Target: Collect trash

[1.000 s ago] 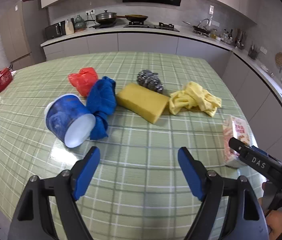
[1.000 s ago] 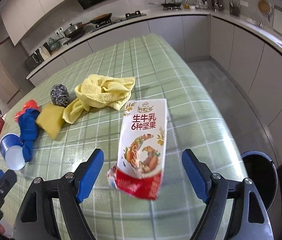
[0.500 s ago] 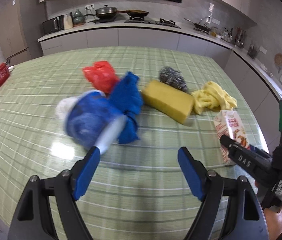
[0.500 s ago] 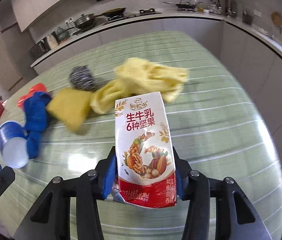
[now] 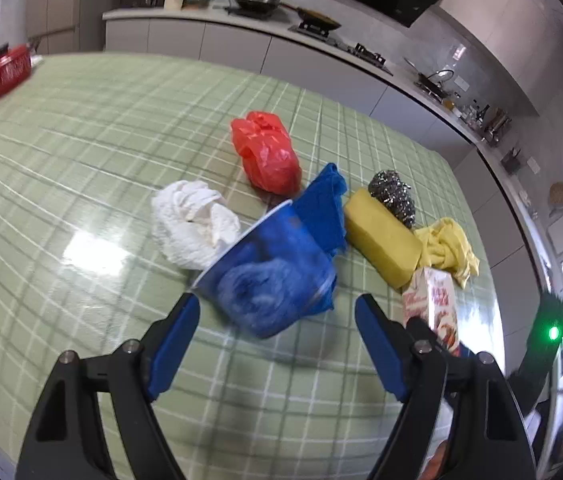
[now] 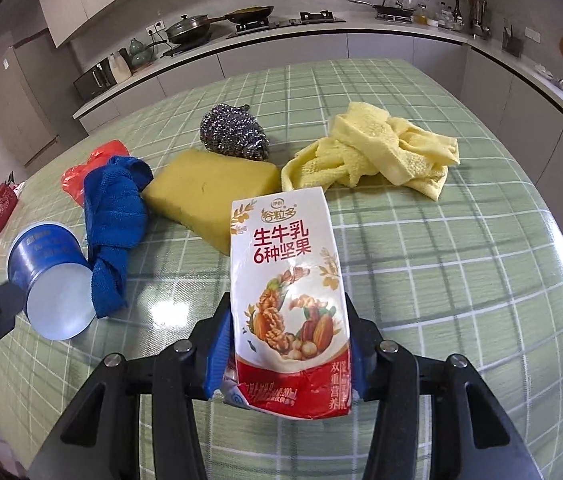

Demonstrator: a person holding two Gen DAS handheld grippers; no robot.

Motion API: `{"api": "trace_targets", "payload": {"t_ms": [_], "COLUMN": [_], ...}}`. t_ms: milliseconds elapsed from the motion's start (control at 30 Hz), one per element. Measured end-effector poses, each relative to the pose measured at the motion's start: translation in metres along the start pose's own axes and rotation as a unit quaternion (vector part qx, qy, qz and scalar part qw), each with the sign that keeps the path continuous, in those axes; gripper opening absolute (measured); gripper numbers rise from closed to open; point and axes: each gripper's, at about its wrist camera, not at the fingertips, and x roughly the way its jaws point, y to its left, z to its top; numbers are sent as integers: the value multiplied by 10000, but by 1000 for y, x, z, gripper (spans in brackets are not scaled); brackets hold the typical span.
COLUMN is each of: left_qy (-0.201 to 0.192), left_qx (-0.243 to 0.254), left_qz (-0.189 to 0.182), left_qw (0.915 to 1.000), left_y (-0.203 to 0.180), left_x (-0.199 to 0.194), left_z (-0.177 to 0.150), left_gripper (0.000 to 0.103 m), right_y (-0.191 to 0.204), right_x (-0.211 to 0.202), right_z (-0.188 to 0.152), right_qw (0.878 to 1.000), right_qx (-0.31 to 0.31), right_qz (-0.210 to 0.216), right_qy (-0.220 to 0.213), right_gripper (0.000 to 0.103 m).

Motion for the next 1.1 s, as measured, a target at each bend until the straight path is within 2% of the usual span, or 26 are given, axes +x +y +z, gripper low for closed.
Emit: {"api": "trace_targets", "payload": {"t_ms": [200, 400, 533, 633, 733, 867, 933, 1100], "left_qy": [208, 214, 203, 168, 23, -221, -343, -242], "left_qx": [-208, -136, -43, 1, 15, 88, 105, 78], "left_qz": [68, 276, 305, 287, 291, 412, 595, 796], "left_qw": [9995, 9993, 9993, 9994, 9996, 9989, 9976, 9965], "left_y": [2, 21, 30, 34, 40, 51, 58, 71], "left_x": [26, 26, 16, 8, -4, -22, -28, -22], "left_z": [13, 18, 12, 7, 3, 2, 2, 3], "left_gripper": [81, 82, 82, 82, 82, 82, 82, 82], "right_y": [2, 6, 10, 17, 34, 55, 67, 90], "right_x": [2, 3, -7, -26, -39, -35, -31, -22], "right_z": [0, 2, 7, 14, 19, 19, 17, 8], "right_qw": [10000, 9999, 9989, 9966, 9943, 9938, 9925, 9894], "right_qx": [-40, -119, -216, -314, -507, -719, -857, -1024], "right_qz": [-18, -48, -292, -340, -140, 218, 422, 814], "right_qy": [11, 0, -286, -676, -925, -825, -767, -628], "right_gripper": [52, 52, 64, 65, 65, 65, 65, 65]}}
